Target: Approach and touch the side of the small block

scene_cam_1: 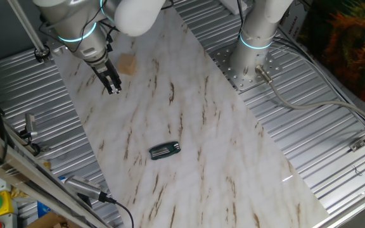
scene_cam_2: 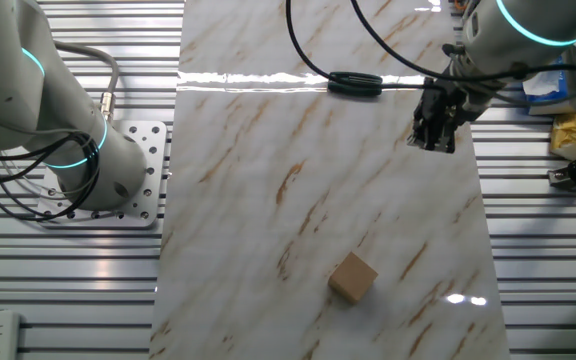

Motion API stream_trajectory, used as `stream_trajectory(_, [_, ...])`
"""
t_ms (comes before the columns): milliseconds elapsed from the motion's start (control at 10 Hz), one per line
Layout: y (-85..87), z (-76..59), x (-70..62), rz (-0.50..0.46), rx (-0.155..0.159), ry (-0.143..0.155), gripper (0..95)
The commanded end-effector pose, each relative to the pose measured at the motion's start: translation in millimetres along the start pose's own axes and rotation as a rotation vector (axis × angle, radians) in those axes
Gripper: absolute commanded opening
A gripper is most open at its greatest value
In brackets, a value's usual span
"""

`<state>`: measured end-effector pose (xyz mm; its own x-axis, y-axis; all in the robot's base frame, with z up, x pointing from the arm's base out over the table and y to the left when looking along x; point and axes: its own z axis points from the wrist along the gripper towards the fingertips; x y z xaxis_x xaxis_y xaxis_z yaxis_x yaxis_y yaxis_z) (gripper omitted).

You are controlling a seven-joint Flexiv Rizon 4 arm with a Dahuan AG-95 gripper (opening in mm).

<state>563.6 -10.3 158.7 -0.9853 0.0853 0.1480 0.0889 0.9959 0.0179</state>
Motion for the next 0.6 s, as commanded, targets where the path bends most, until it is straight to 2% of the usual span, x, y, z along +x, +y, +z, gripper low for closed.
stream_trajectory(100, [0.1,0.3,1.2,0.005,-0.005,-0.001,0.0])
stream_trajectory(600, [0.2,0.3,1.2,0.005,-0.007,0.023,0.0])
